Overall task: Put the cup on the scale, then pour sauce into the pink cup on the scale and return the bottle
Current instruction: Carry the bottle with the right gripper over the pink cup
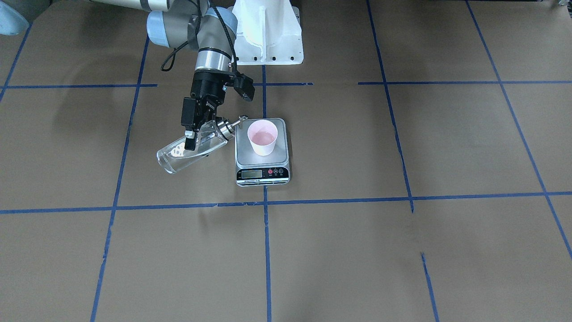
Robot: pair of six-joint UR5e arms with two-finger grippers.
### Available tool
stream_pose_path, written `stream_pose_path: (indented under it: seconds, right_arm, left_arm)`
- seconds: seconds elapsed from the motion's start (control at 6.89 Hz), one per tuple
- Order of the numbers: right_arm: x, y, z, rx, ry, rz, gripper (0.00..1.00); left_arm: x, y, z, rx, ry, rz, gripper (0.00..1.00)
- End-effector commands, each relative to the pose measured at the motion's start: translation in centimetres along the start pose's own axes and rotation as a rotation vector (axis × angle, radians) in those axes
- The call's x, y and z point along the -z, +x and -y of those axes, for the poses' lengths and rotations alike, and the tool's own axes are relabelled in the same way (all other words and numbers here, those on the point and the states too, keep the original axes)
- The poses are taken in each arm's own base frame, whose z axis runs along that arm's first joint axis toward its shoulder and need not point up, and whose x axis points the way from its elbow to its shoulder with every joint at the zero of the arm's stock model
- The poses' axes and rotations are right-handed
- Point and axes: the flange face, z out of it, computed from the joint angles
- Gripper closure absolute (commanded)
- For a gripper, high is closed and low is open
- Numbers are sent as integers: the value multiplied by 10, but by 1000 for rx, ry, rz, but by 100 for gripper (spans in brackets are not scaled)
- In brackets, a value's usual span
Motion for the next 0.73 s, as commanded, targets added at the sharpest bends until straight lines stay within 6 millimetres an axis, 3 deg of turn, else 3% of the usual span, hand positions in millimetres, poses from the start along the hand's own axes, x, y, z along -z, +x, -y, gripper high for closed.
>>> stream_pose_path:
  seconds: [0.0, 0.29, 0.58]
  right_arm:
    - [3, -10, 3, 105, 9, -54, 100]
    - [-2, -15, 0, 286, 1, -154, 100]
    - [1, -19, -3, 313, 5, -181, 100]
  left_arm:
    - [-1, -2, 2, 28, 8, 2, 0]
    - [-2, -2, 1, 25, 7, 3, 0]
    - [-1, -2, 3, 24, 10, 4, 0]
